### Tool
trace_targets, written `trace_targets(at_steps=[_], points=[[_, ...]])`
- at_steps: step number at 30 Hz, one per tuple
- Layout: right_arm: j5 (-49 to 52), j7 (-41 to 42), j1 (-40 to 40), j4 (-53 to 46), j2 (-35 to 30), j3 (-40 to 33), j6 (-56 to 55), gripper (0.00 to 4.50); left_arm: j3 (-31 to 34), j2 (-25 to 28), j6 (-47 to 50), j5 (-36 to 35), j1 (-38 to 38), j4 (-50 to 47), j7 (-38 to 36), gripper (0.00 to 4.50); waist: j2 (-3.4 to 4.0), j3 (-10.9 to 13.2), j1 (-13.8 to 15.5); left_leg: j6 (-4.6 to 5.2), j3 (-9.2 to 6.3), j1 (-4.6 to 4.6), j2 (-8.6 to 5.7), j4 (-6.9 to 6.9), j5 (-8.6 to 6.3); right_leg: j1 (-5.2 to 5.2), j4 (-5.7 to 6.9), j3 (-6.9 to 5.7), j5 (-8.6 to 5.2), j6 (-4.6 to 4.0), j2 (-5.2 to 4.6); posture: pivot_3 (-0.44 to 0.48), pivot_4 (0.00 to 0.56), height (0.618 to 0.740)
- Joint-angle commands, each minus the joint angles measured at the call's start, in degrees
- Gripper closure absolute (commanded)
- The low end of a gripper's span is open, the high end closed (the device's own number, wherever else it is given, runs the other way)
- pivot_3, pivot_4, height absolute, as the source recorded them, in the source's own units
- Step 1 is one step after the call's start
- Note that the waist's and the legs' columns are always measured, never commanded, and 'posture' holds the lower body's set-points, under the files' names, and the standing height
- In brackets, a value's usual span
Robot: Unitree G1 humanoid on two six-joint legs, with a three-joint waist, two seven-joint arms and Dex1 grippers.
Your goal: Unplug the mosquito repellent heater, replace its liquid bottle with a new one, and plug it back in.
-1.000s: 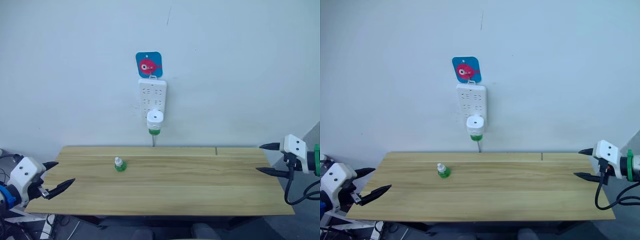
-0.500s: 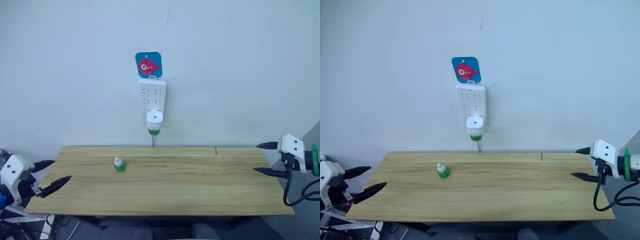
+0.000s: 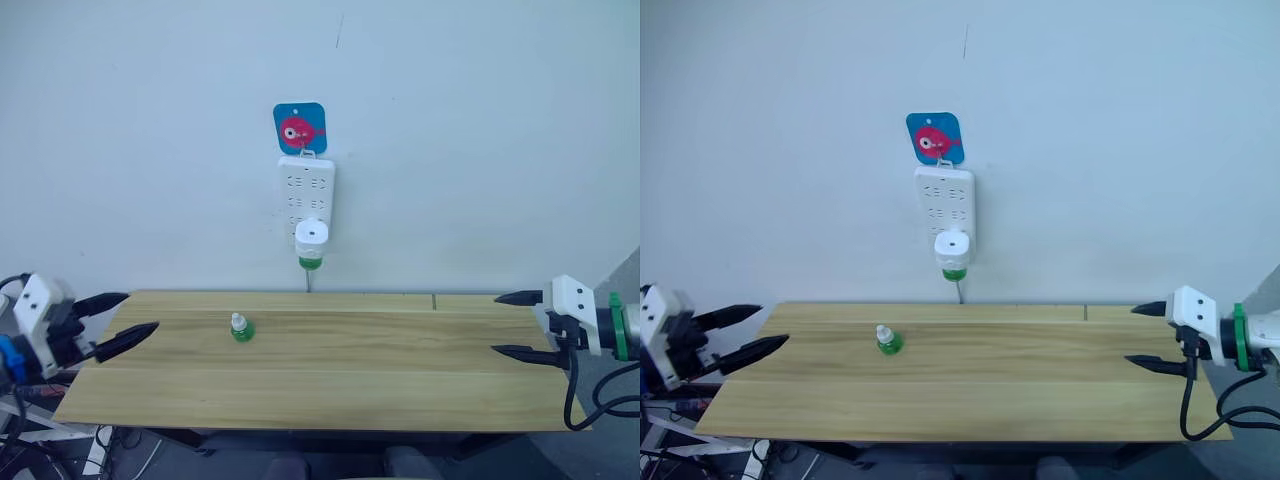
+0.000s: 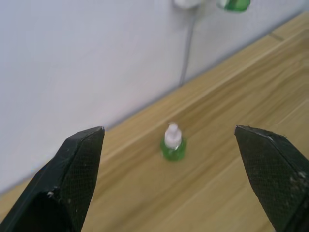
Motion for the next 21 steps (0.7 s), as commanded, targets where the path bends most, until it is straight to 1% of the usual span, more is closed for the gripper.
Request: trace_targets(at_steps=[1,4,6,8,12,16,21], points=[[5.51,-2.57,0.07,-9.88,-0.03,-2.18,7.62,0.06,-3.99,-0.15,-0.95,1.47,-7.69,1.84,0.65,0.00,-0.07,0.19,-0.22,0.00,0.00,0.00,0.01,0.00,0.00,0.00,0.00,0.00,0.02,0.03,0.02,-0.031,0.047,0.728],[11.04,-8.17,-2.26,-18.00,1.77,-2.57,15.98,0.06,-8.11,-2.41,-0.84,2.39,-15.92,5.49,0.82,0.00,-0.17,0.44,-1.11,0.00,-0.02,-0.07,0.00,0.00,0.00,-0.03,0.00,0.00,0.04,0.07,0.02,-0.061,0.055,0.728],[14.24,-11.97,-4.59,-22.06,3.15,-2.59,20.77,0.06,-10.58,-3.67,-0.26,2.80,-20.05,7.88,-0.08,0.00,-0.23,0.61,-1.62,0.00,-0.04,-0.12,0.00,-0.01,0.00,-0.06,-0.01,0.00,0.06,0.09,0.02,-0.078,0.059,0.728],[16.37,-15.59,-6.73,-25.30,4.33,-2.20,24.81,0.06,-12.98,-4.70,-1.23,3.91,-23.52,10.44,-1.09,0.00,-0.38,0.75,-2.50,0.00,-0.03,-0.17,0.00,-0.01,0.00,-0.12,-0.01,0.01,0.07,0.10,0.02,-0.099,0.065,0.728],[18.53,-20.98,-10.10,-29.67,6.23,0.08,30.53,0.06,-16.43,-7.17,-3.56,6.07,-30.88,17.17,-2.12,0.00,-0.52,0.86,-4.05,0.01,-0.06,-0.28,0.02,-0.02,-0.01,-0.22,-0.05,0.00,0.07,0.11,0.03,-0.104,0.070,0.728],[18.69,-24.58,-10.96,-32.17,9.29,3.06,32.49,0.06,-18.93,-10.43,-6.87,8.50,-38.08,24.93,-2.81,0.00,-0.59,0.92,-4.56,0.02,-0.17,-0.43,0.01,-0.01,-0.01,-0.29,-0.06,-0.07,0.07,0.11,0.04,-0.110,0.071,0.728],[18.14,-27.16,-10.90,-33.69,11.15,4.48,33.02,0.06,-20.62,-12.55,-10.21,10.52,-42.23,29.97,-4.51,0.00,-0.58,0.99,-4.94,0.02,-0.18,-0.56,0.01,0.00,-0.01,-0.42,-0.06,-0.07,0.07,0.12,0.05,-0.128,0.075,0.728]])
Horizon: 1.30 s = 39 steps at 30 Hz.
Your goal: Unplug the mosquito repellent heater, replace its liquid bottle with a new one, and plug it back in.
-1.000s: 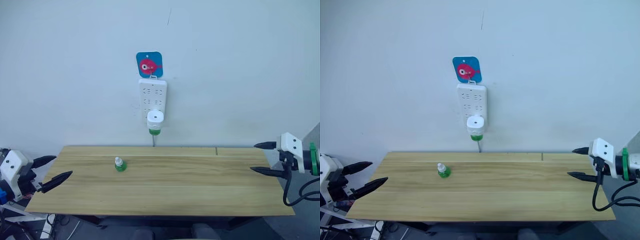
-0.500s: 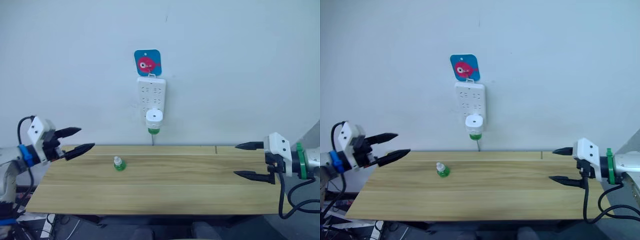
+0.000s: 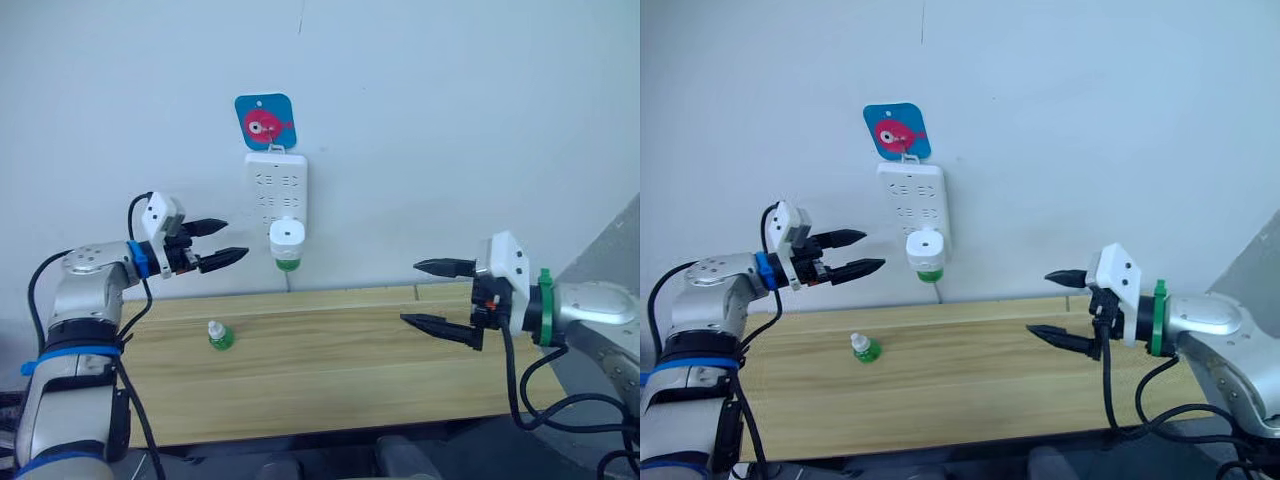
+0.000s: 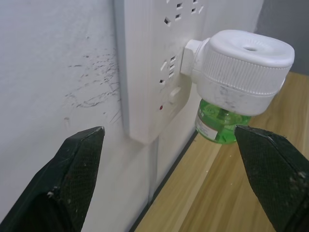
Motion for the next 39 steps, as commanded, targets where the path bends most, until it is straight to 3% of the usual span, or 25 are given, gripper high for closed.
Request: trace_targets(at_steps=[1,21,29,39], points=[[0.30,-2.15,-0.91,-2.84,0.83,-0.18,0.08,0.06,-0.26,-0.54,-2.94,1.11,-3.01,2.19,-0.69,0.00,-0.01,0.04,-0.11,0.00,0.00,-0.02,0.00,0.00,0.00,-0.03,0.00,0.00,0.00,0.00,0.00,-0.132,0.076,0.728],[4.49,-8.12,-2.10,-6.85,2.85,-0.81,4.70,0.06,-2.46,-4.52,-8.65,7.36,-13.63,17.86,-0.94,0.00,-0.07,1.85,-1.23,0.00,-0.17,-0.49,-0.03,0.31,0.00,-0.29,0.07,-0.10,0.07,0.10,0.02,-0.171,0.110,0.728],[6.46,-10.09,-1.65,-8.46,2.52,-1.56,6.24,0.06,-3.85,-5.20,-7.28,9.19,-15.68,19.61,-4.74,0.00,-0.11,2.70,-2.30,0.01,-0.17,-0.61,-0.04,0.67,0.00,-0.25,0.13,-0.08,0.15,0.22,0.03,-0.190,0.114,0.728],[7.33,-10.92,-1.31,-8.94,2.16,-1.43,6.62,0.06,-2.16,-6.05,-5.64,8.64,-18.15,19.97,-2.57,0.00,-0.15,2.95,-2.70,0.03,-0.21,-0.66,-0.05,0.75,-0.01,-0.26,0.13,-0.10,0.18,0.26,0.03,-0.195,0.112,0.728]])
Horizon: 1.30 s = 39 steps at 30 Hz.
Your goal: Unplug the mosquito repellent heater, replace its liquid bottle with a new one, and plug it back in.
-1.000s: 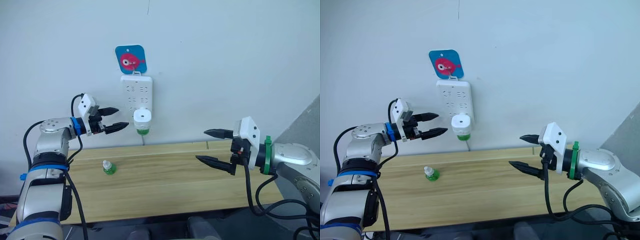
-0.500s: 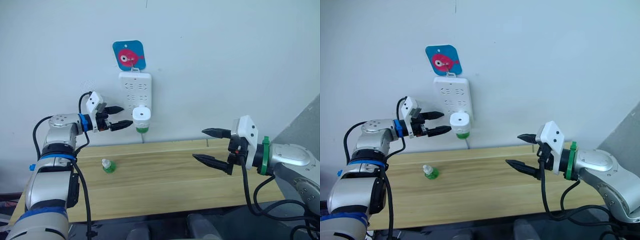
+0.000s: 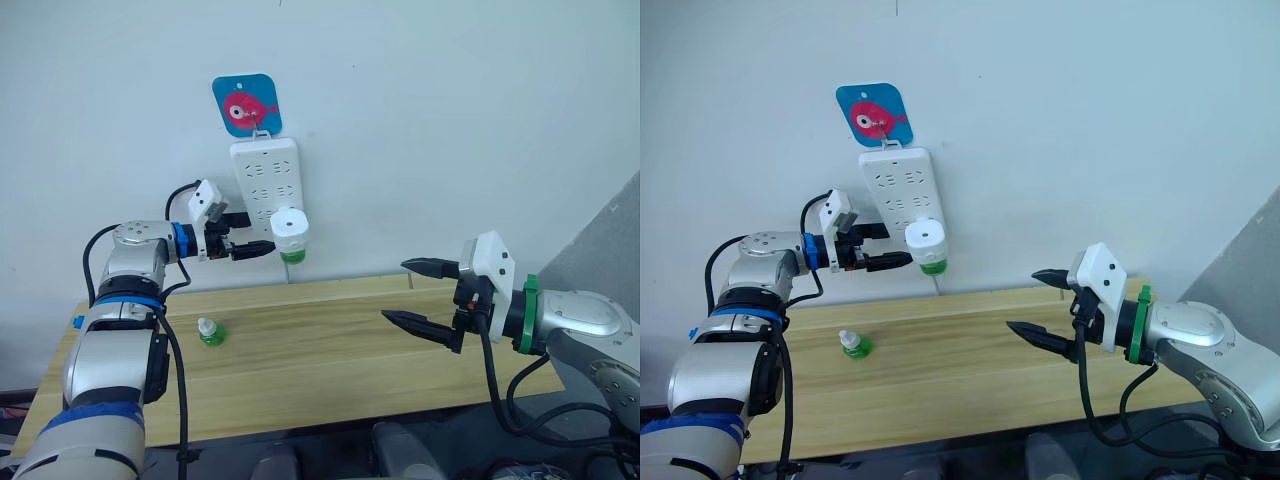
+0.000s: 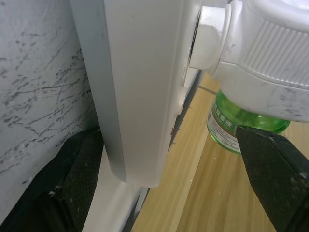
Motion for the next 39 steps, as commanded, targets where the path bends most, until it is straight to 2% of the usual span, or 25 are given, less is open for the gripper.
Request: trace_targets(at_steps=[1,5,15,16,19,23,29,32,39], points=[[1.49,-0.10,-0.10,-2.39,-0.40,-1.66,-0.39,0.06,1.34,0.63,0.17,-0.52,-2.29,-0.72,0.93,0.00,0.01,0.01,-0.01,0.00,0.00,0.00,0.00,0.02,0.00,0.00,0.00,0.01,0.01,0.02,0.00,-0.195,0.112,0.728],[1.57,-0.04,-0.15,-2.30,-0.44,-1.55,-0.49,0.06,1.67,0.93,0.61,-0.91,-2.28,-0.74,0.40,0.00,0.00,0.02,-0.04,0.00,0.02,0.00,0.00,0.06,0.00,0.00,0.00,0.03,0.04,0.04,0.00,-0.191,0.109,0.728],[1.81,-0.38,-0.81,-1.98,-0.07,-1.34,-0.33,0.00,1.35,-0.14,0.25,-0.90,-1.86,-1.89,-0.49,3.03,0.00,0.02,-0.02,0.00,0.02,-0.02,0.00,0.04,0.00,-0.01,-0.02,0.03,0.05,0.04,0.00,-0.190,0.108,0.728],[1.75,-0.59,-0.86,-2.05,0.10,-1.15,-0.32,0.00,1.32,-0.21,0.18,-0.90,-1.67,-2.16,-0.57,3.19,0.00,0.02,-0.03,0.00,0.02,-0.02,0.00,0.04,0.00,0.00,-0.02,0.03,0.05,0.04,0.00,-0.189,0.109,0.728],[1.66,-2.30,-1.71,-2.18,1.66,0.08,0.02,0.00,1.43,-0.39,0.83,-1.28,-1.11,-3.34,-1.05,3.19,-0.01,0.03,-0.08,0.00,0.03,-0.02,0.00,0.07,0.00,0.00,-0.01,0.04,0.06,0.05,0.00,-0.189,0.109,0.728],[-0.32,-10.24,-7.14,-0.08,8.60,4.71,3.24,0.00,1.87,-0.53,3.24,-2.22,-0.05,-6.28,-1.20,3.19,0.03,0.12,-0.27,0.00,0.02,-0.02,0.01,0.07,0.00,-0.01,0.00,0.04,0.06,0.05,0.00,-0.193,0.114,0.728],[-7.47,-22.50,-16.35,3.73,20.63,14.01,8.36,0.00,3.04,-0.60,9.52,-4.49,5.11,-15.53,0.23,3.19,0.10,0.19,-0.60,0.00,-0.03,-0.20,0.03,0.06,0.00,-0.23,0.05,0.05,0.08,0.02,-0.02,-0.194,0.116,0.728],[-13.51,-27.86,-19.33,6.19,25.51,18.79,8.74,0.00,3.16,-0.50,12.90,-5.77,8.54,-21.42,1.19,3.19,0.14,0.20,-1.03,-0.01,-0.28,-0.55,0.06,0.10,0.01,-0.54,0.15,-0.13,0.28,-0.32,-0.03,-0.187,0.120,0.728],[-22.12,-34.29,-24.14,11.95,33.64,23.75,11.17,0.00,2.90,-0.30,17.29,-7.67,12.88,-29.69,3.85,3.19,0.20,0.23,-1.46,-0.02,-0.57,-0.68,0.03,0.09,0.01,-0.55,0.15,-0.45,0.30,-0.35,-0.18,-0.174,0.121,0.728]])
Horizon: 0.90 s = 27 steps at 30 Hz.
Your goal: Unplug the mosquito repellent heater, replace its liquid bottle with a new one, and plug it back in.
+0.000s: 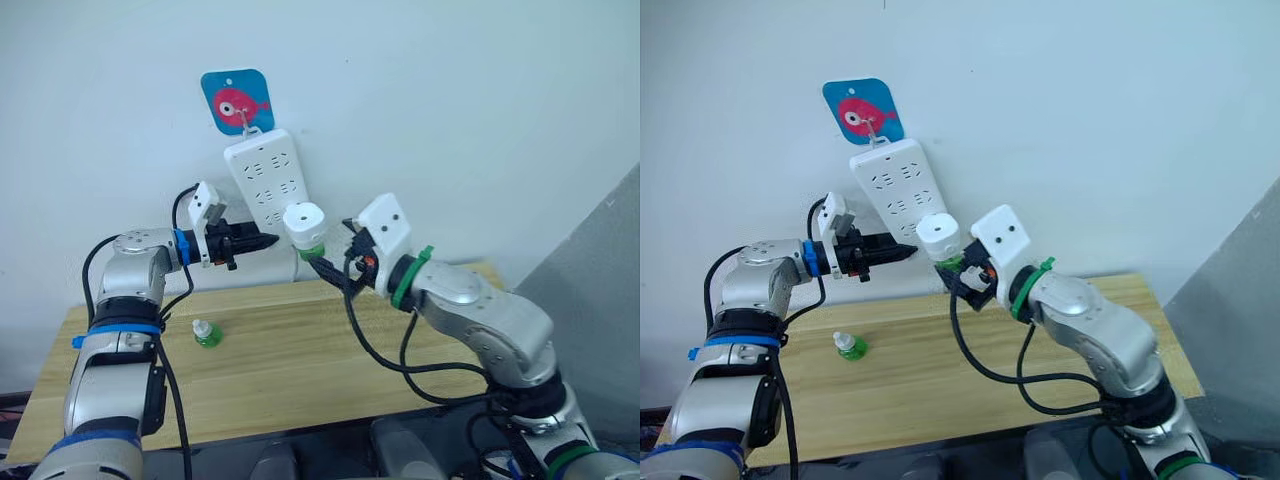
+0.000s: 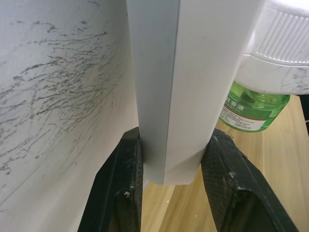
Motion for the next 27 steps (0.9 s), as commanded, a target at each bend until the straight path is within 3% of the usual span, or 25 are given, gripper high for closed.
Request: trace_targets(at_steps=[1,13,27], points=[[-3.93,-2.79,-2.60,0.99,3.46,0.84,0.12,0.00,-0.09,0.33,1.09,-0.99,0.73,-3.87,0.89,3.19,0.01,0.01,-0.01,0.00,-0.04,-0.01,0.00,0.00,0.00,0.00,0.00,-0.04,0.00,0.00,0.00,-0.174,0.121,0.728],[-11.29,-4.58,-4.26,7.21,12.78,1.39,-1.88,0.00,-0.54,0.34,2.69,-2.02,2.37,-7.22,2.80,3.19,0.11,0.07,-0.07,0.00,-0.29,-0.06,-0.11,-0.01,0.00,0.03,-0.01,-0.34,0.02,-0.04,0.00,-0.166,0.128,0.728],[-14.54,-2.83,-5.41,12.85,16.15,0.22,-5.91,0.00,-0.52,0.46,2.63,-2.18,2.57,-7.61,2.98,3.19,0.15,0.09,-0.11,-0.01,-0.64,-0.10,-0.09,-0.01,0.01,0.07,0.03,-0.80,0.00,-0.12,0.00,-0.157,0.118,0.728]])
